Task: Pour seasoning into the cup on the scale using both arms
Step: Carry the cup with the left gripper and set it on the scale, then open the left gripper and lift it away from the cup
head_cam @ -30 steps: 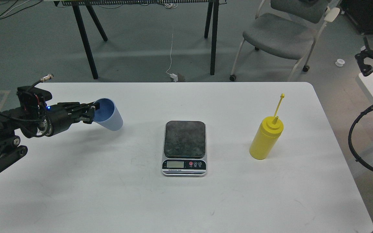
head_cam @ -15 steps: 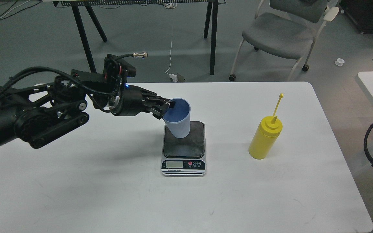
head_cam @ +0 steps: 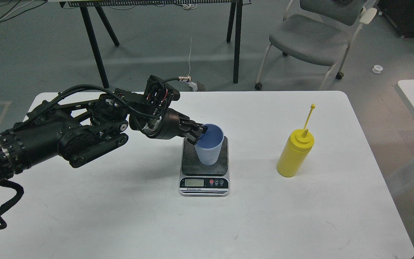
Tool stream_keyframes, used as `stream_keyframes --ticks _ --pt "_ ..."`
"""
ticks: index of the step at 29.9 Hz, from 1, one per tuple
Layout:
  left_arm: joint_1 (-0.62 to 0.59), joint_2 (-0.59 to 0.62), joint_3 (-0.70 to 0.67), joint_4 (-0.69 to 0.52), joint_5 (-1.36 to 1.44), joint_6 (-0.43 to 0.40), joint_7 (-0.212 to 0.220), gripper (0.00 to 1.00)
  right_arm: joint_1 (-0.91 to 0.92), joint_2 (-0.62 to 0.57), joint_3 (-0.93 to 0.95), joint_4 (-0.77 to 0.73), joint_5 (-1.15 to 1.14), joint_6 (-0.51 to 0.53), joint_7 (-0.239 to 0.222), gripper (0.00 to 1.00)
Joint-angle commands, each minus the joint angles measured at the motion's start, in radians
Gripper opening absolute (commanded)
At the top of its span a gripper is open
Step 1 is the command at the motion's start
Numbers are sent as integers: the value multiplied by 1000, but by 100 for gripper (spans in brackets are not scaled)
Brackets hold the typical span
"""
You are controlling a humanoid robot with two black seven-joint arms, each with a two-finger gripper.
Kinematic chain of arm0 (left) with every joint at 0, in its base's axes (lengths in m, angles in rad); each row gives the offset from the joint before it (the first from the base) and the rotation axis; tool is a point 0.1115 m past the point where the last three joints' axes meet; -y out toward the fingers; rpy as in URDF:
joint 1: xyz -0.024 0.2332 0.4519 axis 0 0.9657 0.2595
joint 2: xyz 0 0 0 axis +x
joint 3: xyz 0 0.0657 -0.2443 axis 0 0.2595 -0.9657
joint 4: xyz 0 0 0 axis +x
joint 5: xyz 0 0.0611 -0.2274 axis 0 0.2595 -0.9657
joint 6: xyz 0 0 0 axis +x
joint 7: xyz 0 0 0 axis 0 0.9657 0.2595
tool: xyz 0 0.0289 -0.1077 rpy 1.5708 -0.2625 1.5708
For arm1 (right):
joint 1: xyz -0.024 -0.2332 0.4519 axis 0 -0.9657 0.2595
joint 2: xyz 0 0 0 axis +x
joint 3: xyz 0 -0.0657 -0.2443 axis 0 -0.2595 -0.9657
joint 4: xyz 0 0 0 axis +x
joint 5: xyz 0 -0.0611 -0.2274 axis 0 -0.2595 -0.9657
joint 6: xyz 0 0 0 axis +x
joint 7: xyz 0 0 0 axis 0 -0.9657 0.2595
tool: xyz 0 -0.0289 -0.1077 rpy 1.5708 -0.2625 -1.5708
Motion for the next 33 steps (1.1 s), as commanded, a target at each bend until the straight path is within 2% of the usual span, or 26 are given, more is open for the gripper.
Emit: stream_keyframes --ticks 1,4,6,9,10,12,13,21,24,28,30,33 --pt "3 -15 1 5 -2 2 29 6 -4 -1 7 10 0 0 0 99" --pt "4 -13 1 8 -3 5 31 11 -4 -1 11 10 0 0 0 99" --pt "6 -15 3 10 -3 13 31 19 -4 -1 11 11 0 0 0 99" --pt "4 -15 1 10 -8 14 29 26 -4 -1 11 13 0 0 0 99" --pt "4 -13 1 10 -9 14 29 35 -4 -1 11 13 0 0 0 99" --pt "3 -7 -2 8 -17 16 25 66 -6 -1 11 13 0 0 -2 99" --pt "0 -3 -8 7 -20 17 22 74 -11 -2 11 13 0 0 -3 99" --pt "-31 65 -68 5 -219 51 19 84 -141 -63 13 75 47 0 -5 99" --pt "-46 95 -85 4 -363 53 2 88 -263 -115 13 192 162 0 -9 99" --pt "-46 137 -209 1 -660 40 -27 90 -464 -145 16 394 253 0 -6 99" --pt "-33 138 -267 15 -851 51 -27 95 -539 -139 18 465 255 0 -2 99" --pt "-23 138 -295 111 -1142 41 -30 99 -636 -107 16 574 253 0 1 99"
